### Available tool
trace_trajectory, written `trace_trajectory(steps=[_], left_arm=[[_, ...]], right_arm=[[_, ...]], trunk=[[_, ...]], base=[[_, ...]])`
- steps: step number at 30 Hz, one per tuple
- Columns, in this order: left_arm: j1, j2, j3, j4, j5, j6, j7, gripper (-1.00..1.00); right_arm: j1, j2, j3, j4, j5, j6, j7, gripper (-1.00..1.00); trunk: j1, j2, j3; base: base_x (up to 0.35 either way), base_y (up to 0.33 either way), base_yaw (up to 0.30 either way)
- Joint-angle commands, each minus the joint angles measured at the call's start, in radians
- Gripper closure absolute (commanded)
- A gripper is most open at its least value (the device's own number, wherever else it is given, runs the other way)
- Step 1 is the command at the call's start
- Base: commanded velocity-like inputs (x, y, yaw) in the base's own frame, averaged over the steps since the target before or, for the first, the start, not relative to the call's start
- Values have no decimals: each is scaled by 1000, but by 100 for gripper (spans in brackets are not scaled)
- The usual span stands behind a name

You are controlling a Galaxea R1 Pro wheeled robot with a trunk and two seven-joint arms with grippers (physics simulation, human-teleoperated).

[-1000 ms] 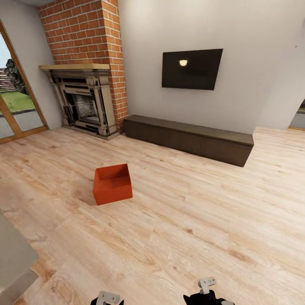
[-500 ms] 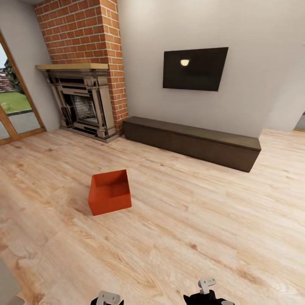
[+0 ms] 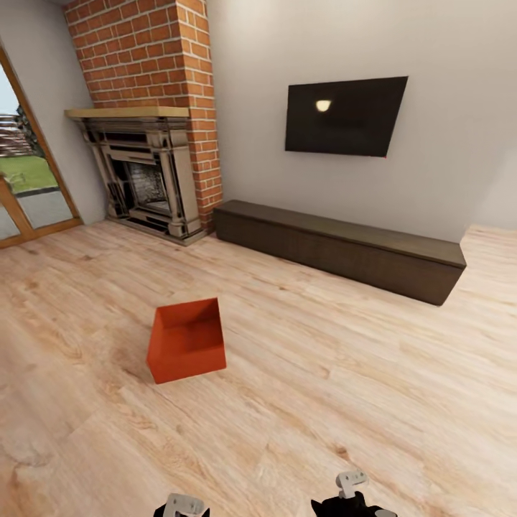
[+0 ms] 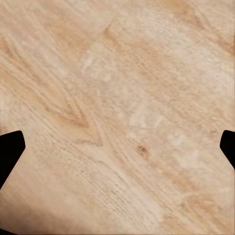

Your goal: Move the two storage containers from the living room to the garage. In the garage, place one container on the floor and stack the other container on top of it (either order is fine).

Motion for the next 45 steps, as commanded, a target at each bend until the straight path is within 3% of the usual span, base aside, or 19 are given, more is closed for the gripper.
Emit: trace_trajectory(steps=[1,17,45], left_arm=[[-1,0,-2,1,-5,-5,2,-100],[-1,0,-1,1,-5,-6,2,-100],[-1,0,-2,1,-5,-6,2,-100]], right_arm=[[0,-1,7,1,1,-4,0,-100],[0,-1,7,1,1,-4,-1,-100],[0,-1,7,1,1,-4,0,-100]], trunk=[[0,0,-1],[0,0,-1],[0,0,-1]], base=[[282,50,213],[50,8,253],[174,82,13]])
